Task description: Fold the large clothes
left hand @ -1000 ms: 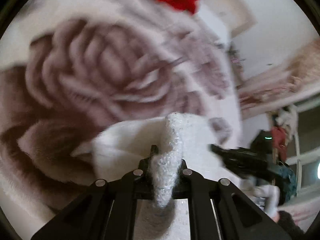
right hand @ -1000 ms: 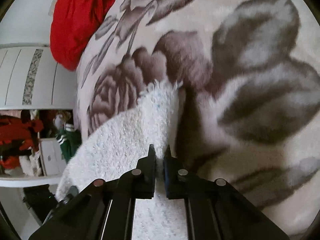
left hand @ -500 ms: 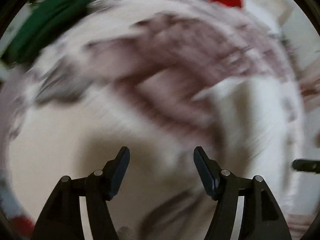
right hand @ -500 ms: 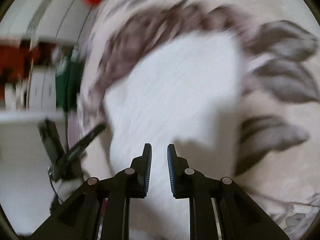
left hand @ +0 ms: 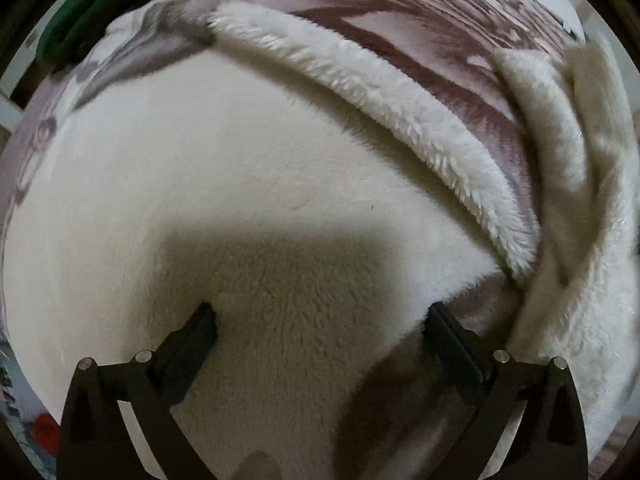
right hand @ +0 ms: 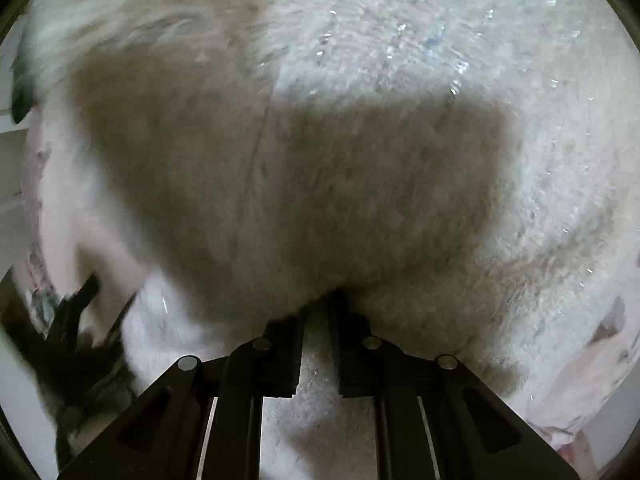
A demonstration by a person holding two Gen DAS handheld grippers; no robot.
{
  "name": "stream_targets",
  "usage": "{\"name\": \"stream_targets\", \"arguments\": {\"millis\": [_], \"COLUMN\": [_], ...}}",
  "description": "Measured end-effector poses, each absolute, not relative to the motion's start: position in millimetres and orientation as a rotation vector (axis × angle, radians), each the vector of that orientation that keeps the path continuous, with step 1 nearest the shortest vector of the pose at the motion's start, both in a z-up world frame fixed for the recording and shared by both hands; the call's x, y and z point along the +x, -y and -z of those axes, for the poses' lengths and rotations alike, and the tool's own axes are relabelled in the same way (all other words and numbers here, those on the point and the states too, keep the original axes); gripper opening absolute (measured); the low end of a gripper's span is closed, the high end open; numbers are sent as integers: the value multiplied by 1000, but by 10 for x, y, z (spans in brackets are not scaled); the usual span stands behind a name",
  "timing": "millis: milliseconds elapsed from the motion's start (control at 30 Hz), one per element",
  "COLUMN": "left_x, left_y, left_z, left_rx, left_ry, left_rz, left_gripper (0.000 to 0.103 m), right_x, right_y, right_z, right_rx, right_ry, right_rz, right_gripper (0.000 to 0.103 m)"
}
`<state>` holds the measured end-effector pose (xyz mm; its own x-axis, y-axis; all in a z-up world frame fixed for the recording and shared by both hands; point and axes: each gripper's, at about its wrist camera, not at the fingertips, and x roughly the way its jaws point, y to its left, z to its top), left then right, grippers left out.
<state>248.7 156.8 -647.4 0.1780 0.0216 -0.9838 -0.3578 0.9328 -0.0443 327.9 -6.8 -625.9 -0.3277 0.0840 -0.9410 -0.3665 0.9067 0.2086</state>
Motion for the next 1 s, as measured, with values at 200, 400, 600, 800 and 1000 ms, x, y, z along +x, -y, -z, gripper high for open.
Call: {"name": "stream_targets", "arguments": {"millis": [200, 400, 600, 800, 1000], "left_x": [2439, 2418, 2702, 3001, 2909], "left_y": [-1644, -1466, -722, -405, -677], "left_z": [6352, 5570, 5239, 6100, 6227], "left_rx": [-337, -355, -446, -348, -537], "left_ry": [-1360, -1260, -1216, -1379, -1317], "left_rz": [-283, -327, -224, -331, -296], "left_gripper": [103, 103, 103, 103, 103], "right_x": [3210, 3038, 3144, 3345, 4056], "right_y": [611, 851, 1433, 2194, 2361], "right_z": [5419, 6037, 5498, 5326, 5819], "right_rx": [-63, -43, 241, 255, 407], "right_ry": [-1747, -1749, -1753, -1741, -1644], "right_rz": [-529, -436, -503, -480, -605], "right_gripper": [31, 32, 44, 53, 77]}}
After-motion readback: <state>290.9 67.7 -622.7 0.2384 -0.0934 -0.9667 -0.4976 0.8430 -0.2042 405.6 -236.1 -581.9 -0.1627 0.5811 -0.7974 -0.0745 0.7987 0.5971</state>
